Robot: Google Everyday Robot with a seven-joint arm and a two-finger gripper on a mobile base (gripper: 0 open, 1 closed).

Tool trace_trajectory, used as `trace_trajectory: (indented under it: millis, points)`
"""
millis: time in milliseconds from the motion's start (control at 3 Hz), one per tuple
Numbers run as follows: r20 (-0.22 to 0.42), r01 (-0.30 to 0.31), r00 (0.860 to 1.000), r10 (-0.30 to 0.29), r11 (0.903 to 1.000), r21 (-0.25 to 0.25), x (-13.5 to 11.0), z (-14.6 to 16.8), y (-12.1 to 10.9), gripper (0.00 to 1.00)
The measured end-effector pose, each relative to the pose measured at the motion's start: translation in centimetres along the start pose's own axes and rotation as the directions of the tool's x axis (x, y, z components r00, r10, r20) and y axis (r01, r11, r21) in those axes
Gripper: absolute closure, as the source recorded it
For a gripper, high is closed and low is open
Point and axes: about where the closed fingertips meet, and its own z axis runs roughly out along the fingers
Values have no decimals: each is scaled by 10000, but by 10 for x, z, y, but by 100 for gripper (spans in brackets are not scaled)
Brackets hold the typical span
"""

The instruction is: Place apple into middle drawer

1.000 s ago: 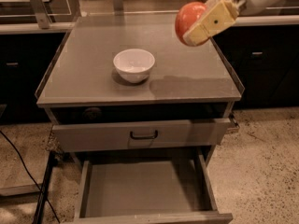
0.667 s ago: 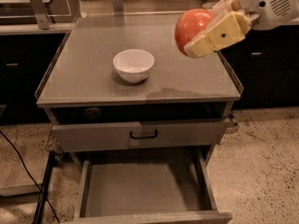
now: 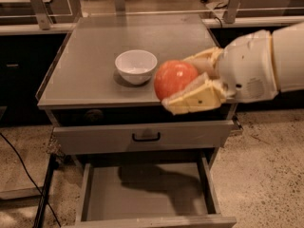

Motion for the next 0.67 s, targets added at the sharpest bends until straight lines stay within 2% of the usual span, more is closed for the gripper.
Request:
trace_trajectory:
  millis: [667]
  points:
    - [-206, -158, 9997, 151, 9994, -321, 19, 13, 14, 100]
